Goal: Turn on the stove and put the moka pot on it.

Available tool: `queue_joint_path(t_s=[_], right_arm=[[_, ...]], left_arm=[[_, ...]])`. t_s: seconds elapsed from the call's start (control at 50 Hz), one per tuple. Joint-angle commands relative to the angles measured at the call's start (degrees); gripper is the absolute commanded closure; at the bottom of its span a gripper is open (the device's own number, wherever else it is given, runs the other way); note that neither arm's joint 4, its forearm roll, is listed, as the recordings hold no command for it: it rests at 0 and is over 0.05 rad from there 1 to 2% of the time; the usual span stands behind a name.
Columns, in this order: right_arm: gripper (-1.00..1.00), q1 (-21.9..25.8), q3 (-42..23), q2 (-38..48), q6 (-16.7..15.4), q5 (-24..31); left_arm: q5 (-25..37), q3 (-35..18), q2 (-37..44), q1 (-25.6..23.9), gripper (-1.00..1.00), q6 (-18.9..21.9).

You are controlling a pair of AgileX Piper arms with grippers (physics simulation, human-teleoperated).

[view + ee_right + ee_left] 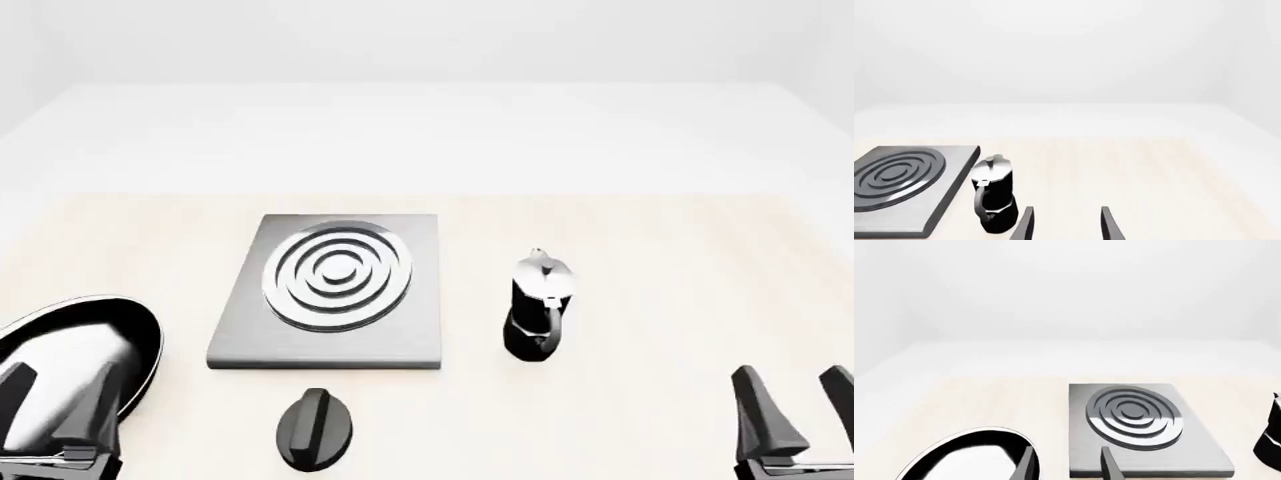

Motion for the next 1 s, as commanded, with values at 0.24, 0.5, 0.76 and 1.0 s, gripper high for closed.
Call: queue_joint_path(t_s=[0.24,0.5,0.76,1.0], right_arm=[[-1.0,0.07,0.0,2.27,1.54,-1.49],[-1.0,0.13,0.04,3.58,1.33,-2.24],[-1.0,0.5,0.05,5.16,1.32,-3.45],[-1.0,0.48,0.04,6.41,1.38,-4.4]], left_arm=[[-4.0,-15.55,36.77,-5.55,-1.0,-0.48],[9.38,-25.14,42.01,-12.5,-1.0,-0.95],[13.67,-27.01,47.55,-17.71,-1.0,-0.74],[15.97,-30.04,52.34,-22.0,-1.0,-3.48]])
